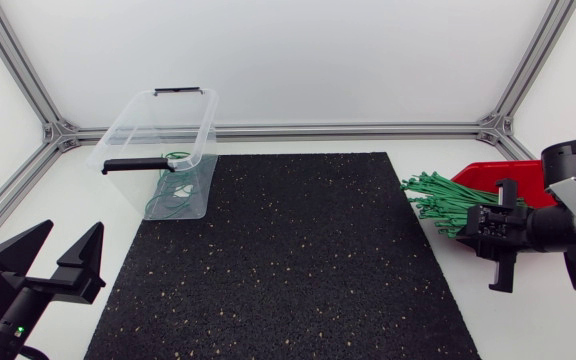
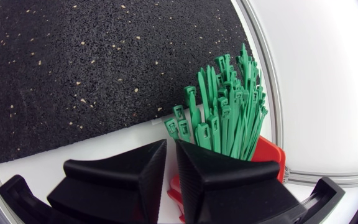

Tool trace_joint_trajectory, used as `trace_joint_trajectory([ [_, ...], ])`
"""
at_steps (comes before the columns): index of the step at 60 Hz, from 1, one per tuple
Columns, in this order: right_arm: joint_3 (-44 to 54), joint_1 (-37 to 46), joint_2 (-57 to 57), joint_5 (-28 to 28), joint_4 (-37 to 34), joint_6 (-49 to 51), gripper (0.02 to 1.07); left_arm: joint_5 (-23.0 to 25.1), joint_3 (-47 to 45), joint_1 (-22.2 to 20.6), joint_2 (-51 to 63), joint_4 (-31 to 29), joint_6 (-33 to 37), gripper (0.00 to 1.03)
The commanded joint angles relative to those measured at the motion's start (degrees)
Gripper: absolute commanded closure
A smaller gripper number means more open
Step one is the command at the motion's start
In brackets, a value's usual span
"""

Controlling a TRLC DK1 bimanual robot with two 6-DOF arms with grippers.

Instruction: Take a green cable tie from the red box, thread the tail through the head to close it, then place it in the transparent bin on the left.

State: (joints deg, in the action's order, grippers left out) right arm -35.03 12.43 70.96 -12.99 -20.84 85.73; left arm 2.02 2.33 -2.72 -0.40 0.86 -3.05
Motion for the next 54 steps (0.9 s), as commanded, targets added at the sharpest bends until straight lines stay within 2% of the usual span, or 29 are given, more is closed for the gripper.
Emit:
trace_joint_trajectory([
  [1,-1.62,-0.12,0.32,0.16,-2.01,1.63,0.91,-0.26,-2.24,-0.53,-0.21,-1.48,-0.73,0.04],
  [17,-2.15,-0.12,-1.09,0.16,-3.33,2.07,0.92,-0.35,-2.24,-0.62,-0.21,-1.48,-0.73,0.04],
  [44,-1.27,0.32,-2.32,0.25,-0.34,3.21,0.91,-0.35,-2.24,-0.71,-0.21,-1.57,-0.73,0.04],
  [54,-0.66,0.32,-1.79,0.60,1.50,3.12,0.86,-0.35,-2.24,-0.71,-0.21,-1.57,-0.73,0.04],
])
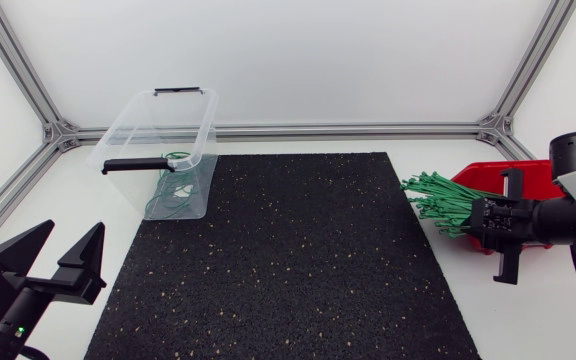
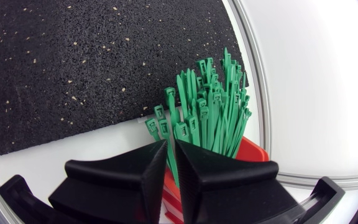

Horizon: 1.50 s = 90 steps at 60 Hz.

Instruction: Take a green cable tie from the red box, thread the tail through the head to close it, then place it in the transparent bin on the left.

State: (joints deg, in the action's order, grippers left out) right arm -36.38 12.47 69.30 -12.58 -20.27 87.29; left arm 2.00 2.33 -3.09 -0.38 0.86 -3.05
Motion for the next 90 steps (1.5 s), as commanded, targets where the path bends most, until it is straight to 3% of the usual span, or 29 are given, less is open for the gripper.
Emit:
trace_joint_trajectory([
  [1,0.79,0.27,-0.04,0.19,1.11,1.57,0.87,-0.33,-2.24,-0.33,-0.23,-1.57,-0.73,0.04],
  [18,1.66,0.27,0.58,0.63,2.25,1.66,0.86,-0.33,-2.24,-0.33,-0.23,-1.48,-0.73,0.04],
  [27,2.63,0.27,-0.13,0.63,2.17,1.75,0.73,-0.33,-2.24,-0.33,-0.23,-1.48,-0.73,0.04],
  [64,3.25,0.63,0.40,0.54,4.54,2.27,0.74,-0.33,-2.24,-0.42,-0.23,-1.48,-0.73,0.04],
  [71,2.46,0.63,1.10,0.45,4.36,2.36,0.81,-0.33,-2.24,-0.51,-0.23,-1.48,-0.73,0.04],
  [90,0.26,0.54,2.77,0.71,3.84,2.27,0.81,-0.33,-2.24,-0.51,-0.23,-1.48,-0.73,0.04],
])
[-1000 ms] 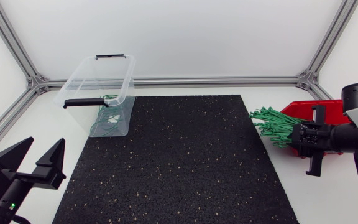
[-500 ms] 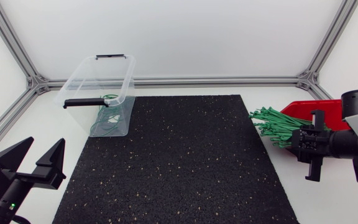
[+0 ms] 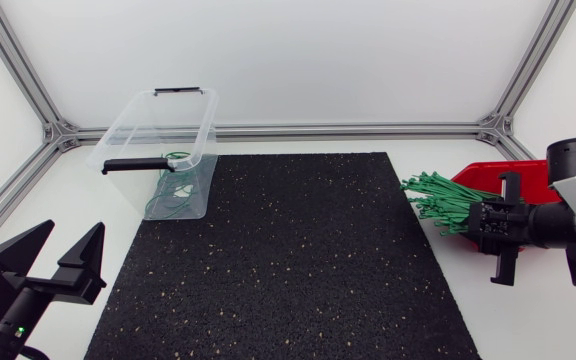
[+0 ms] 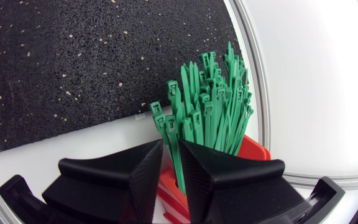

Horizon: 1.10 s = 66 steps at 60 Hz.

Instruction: Take a green cable tie from the red box, thread the tail through the head to close it, then place it in the transparent bin on the left.

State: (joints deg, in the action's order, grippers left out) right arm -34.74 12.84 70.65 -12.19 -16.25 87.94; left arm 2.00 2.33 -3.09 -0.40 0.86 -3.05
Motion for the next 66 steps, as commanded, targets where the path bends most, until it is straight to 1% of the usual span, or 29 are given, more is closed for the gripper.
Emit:
trace_joint_trajectory([
  [1,-1.47,0.17,1.42,0.41,-0.18,1.62,0.81,-0.33,-2.15,-0.51,-0.21,-1.48,-0.73,0.04],
  [10,-1.91,0.08,2.03,0.58,-0.18,1.62,0.81,-0.33,-2.24,-0.60,-0.21,-1.48,-0.73,0.04],
  [14,-2.17,-0.01,2.21,0.67,-0.27,1.62,0.88,-0.33,-2.24,-0.60,-0.21,-1.48,-0.73,0.04],
  [26,-2.26,-0.01,1.68,0.76,-2.12,1.62,0.89,-0.33,-2.24,-0.60,-0.21,-1.48,-0.73,0.04],
  [38,-2.08,-0.18,1.51,0.76,-5.11,1.62,0.97,-0.33,-2.24,-0.60,-0.21,-1.48,-0.73,0.04],
  [54,-2.17,-0.10,-0.52,0.50,-7.13,1.79,0.98,-0.33,-2.24,-0.69,-0.21,-1.48,-0.73,0.04],
  [57,-2.17,-0.01,-1.48,0.06,-7.66,1.88,1.00,-0.33,-2.24,-0.69,-0.21,-1.48,-0.64,0.04],
  [66,-2.96,-0.01,-2.98,-0.73,-9.50,1.88,1.01,-0.33,-2.24,-0.69,-0.21,-1.48,-0.73,0.04],
])
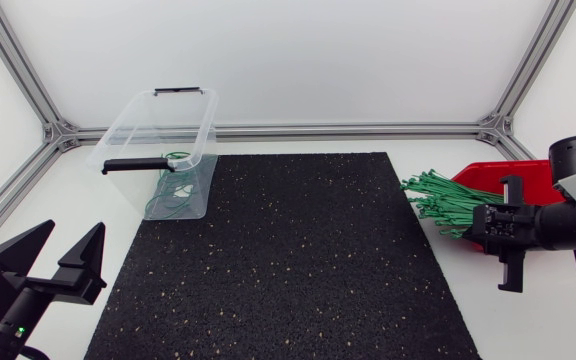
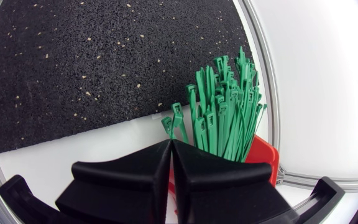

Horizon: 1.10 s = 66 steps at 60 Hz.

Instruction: Take a green cable tie from the red box, thread the tail through the head to close it, then place it in the transparent bin on the left.

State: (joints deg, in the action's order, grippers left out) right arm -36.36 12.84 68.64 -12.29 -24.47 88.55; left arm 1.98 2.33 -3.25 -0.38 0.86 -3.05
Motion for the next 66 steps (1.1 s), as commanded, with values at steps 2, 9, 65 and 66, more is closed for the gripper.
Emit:
trace_joint_trajectory([
  [2,-1.35,-0.01,-1.23,-0.80,-1.37,1.18,1.01,-0.31,-2.24,-0.53,-0.23,-1.48,-0.64,0.04],
  [9,-2.14,0.52,-1.41,-1.94,-1.63,0.74,1.01,-0.31,-2.24,-0.45,-0.23,-1.48,-0.73,0.04],
  [65,-23.32,11.33,0.53,-31.74,-18.60,-15.25,1.01,-0.31,-2.24,-0.62,-0.23,-1.48,-0.73,0.04],
  [66,-24.02,11.33,0.18,-32.09,-19.21,-15.69,1.01,-0.31,-2.24,-0.62,-0.23,-1.48,-0.73,0.04],
])
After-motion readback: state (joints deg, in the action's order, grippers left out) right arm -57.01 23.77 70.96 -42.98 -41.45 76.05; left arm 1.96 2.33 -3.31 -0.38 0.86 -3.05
